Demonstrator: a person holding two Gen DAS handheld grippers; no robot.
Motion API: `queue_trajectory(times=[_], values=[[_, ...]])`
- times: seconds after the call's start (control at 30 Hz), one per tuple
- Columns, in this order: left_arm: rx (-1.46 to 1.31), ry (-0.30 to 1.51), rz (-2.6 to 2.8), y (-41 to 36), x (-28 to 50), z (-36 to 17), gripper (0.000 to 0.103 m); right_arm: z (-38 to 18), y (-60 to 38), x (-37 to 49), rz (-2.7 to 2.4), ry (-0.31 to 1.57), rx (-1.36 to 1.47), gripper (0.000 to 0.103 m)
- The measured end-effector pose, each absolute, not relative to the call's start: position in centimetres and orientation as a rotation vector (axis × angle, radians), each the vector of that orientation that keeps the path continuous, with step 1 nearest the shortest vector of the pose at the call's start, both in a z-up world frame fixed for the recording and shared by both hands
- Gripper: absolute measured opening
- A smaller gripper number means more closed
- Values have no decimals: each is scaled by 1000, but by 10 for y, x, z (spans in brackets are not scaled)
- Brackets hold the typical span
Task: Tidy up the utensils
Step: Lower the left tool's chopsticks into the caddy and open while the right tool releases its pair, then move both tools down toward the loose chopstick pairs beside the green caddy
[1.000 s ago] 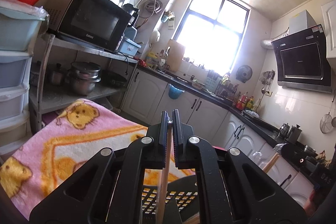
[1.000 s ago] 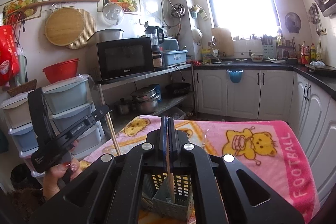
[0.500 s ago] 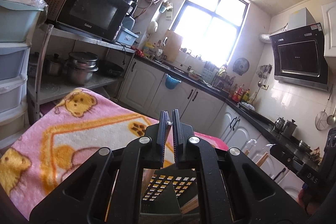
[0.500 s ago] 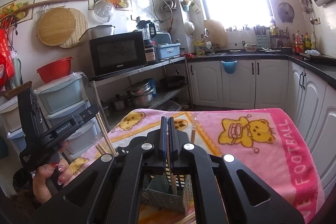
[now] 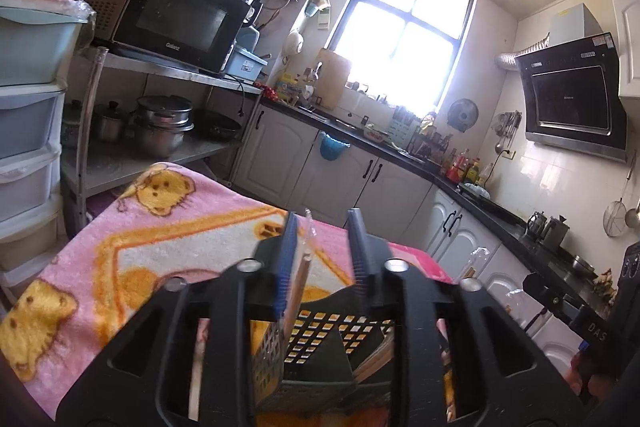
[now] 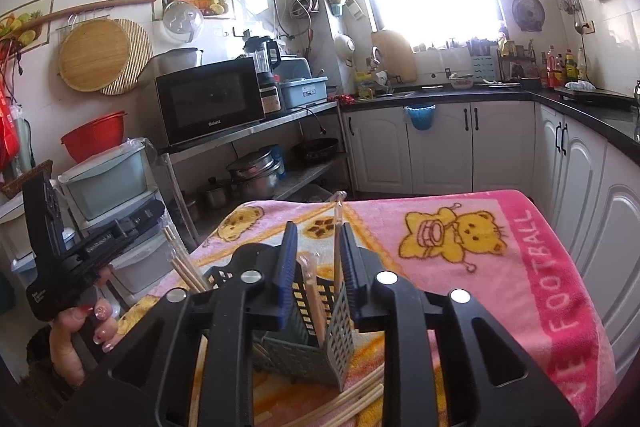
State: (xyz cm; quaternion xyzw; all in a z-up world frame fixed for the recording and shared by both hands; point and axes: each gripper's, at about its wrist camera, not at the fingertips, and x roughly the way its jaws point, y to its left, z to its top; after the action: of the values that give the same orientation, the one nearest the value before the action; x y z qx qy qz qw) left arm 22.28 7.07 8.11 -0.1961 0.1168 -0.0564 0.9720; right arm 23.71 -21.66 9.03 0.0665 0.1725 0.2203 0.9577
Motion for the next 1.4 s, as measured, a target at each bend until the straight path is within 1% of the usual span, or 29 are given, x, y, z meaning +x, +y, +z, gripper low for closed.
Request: queue_trajectory(times=[0.1,0.13,0.2,0.23,0.3,0.33,0.43,0.5,0.53,0.67,0.97,1.4], values=[[-402,247,-107,73,217,81,30,87,-219,235,446,365,139,28],[-405,252,-105,74,215,80,32,86,-220,234,445,370,139,31],[-414,257,-105,75,212,80,43,85,-221,231,440,373,135,33],[-419,258,-104,77,210,80,46,85,-221,230,439,374,131,35],[-428,262,-105,79,206,81,55,83,-222,226,436,376,121,38],[-429,261,-104,79,205,82,57,83,-221,225,433,377,117,40],[-427,266,-105,79,200,83,69,82,-221,222,426,377,103,44],[-422,272,-107,78,196,84,78,82,-221,220,421,376,99,46],[-422,274,-107,78,195,84,80,82,-222,218,420,373,96,48],[-423,286,-111,77,188,81,92,80,-224,213,421,370,96,52],[-425,321,-105,77,173,72,92,78,-225,204,422,374,87,56],[-406,399,-89,75,160,48,92,68,-221,192,434,401,57,57]])
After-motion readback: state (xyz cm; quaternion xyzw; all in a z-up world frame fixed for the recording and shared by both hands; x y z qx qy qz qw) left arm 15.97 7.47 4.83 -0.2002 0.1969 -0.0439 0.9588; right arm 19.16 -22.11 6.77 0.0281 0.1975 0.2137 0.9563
